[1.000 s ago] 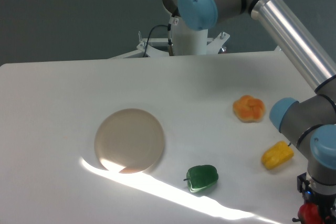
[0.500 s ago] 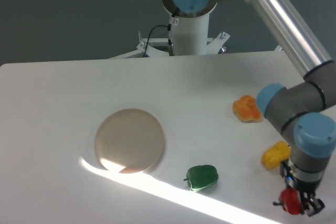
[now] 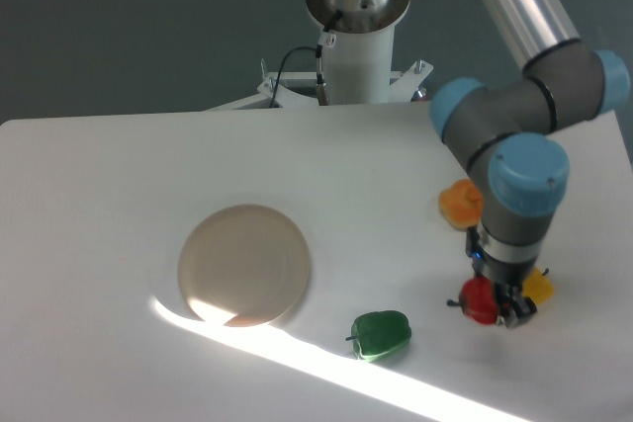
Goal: Place the red pepper on the table
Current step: 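Lift the red pepper and carry it toward the open table area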
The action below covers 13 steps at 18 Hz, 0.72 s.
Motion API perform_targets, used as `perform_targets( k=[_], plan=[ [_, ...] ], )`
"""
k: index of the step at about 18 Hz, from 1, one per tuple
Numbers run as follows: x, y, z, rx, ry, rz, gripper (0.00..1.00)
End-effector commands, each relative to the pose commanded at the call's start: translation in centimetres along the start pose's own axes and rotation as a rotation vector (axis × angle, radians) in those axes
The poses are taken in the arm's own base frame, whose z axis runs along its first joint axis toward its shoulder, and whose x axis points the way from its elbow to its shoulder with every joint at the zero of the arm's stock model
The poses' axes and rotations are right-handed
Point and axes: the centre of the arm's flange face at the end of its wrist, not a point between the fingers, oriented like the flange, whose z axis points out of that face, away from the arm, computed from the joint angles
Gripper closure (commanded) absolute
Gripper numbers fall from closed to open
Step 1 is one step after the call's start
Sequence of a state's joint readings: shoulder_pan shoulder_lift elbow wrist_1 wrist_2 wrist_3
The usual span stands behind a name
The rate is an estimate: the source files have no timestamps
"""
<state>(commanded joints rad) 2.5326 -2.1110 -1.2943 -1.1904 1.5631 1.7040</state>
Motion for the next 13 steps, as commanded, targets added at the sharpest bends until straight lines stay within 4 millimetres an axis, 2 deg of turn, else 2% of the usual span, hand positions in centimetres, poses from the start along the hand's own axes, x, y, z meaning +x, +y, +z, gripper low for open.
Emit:
perform_targets(
  k=[4,6,10,13],
  plan=[
    [2.5,0.0,0.3,0.002,0.032,0.061,0.40],
    [2.9,-0.2,-0.1,0.001,0.033,0.066,0.40],
    [5.3,-2.8,1.3,0.021,0.070,0.058,0.40],
    [6.6,-3.6,2.1,0.024,0.090,-0.004,0.40]
  ],
)
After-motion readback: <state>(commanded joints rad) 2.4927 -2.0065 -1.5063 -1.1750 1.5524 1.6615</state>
